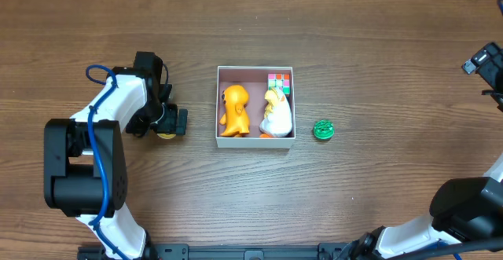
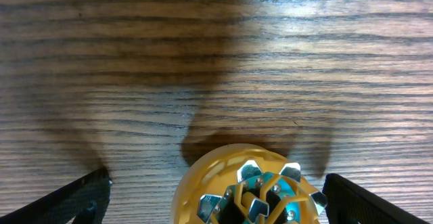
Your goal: Pack container
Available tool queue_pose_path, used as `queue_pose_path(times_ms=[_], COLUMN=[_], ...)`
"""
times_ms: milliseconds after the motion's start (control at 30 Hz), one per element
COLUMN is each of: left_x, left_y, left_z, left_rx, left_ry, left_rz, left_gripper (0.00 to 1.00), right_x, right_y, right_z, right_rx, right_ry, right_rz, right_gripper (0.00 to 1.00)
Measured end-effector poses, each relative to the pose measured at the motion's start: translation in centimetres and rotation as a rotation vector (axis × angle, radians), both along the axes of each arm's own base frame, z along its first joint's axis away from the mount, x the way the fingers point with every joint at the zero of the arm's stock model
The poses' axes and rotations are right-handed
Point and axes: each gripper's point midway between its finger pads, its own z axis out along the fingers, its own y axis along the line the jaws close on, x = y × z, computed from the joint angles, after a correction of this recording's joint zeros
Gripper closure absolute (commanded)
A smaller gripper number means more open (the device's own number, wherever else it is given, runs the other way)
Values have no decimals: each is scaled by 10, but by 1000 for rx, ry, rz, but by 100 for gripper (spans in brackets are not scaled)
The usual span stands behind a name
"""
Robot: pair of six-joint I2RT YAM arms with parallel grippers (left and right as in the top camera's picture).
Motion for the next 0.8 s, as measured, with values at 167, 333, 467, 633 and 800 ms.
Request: queue_pose_path(times_ms=[167, 333, 467, 633, 800], left_x=[0, 3, 4, 5, 5], left_y=[0, 0, 1, 1, 1], left_z=[0, 0, 0, 0, 0], left_rx=[0, 1, 4, 7, 7], left_ry=[-2, -13, -16, -23, -21], left_rz=[0, 1, 1, 2, 2], left_gripper=[0, 0, 9, 11, 15], right_x=[0, 0, 0, 0, 0], right_y=[0, 0, 0, 0, 0], right_z=[0, 0, 0, 0, 0], right_rx=[0, 0, 0, 0, -1], right_ry=[0, -1, 0, 0, 0], right_rz=[0, 0, 0, 0, 0], right_gripper=[0, 0, 0, 0, 0])
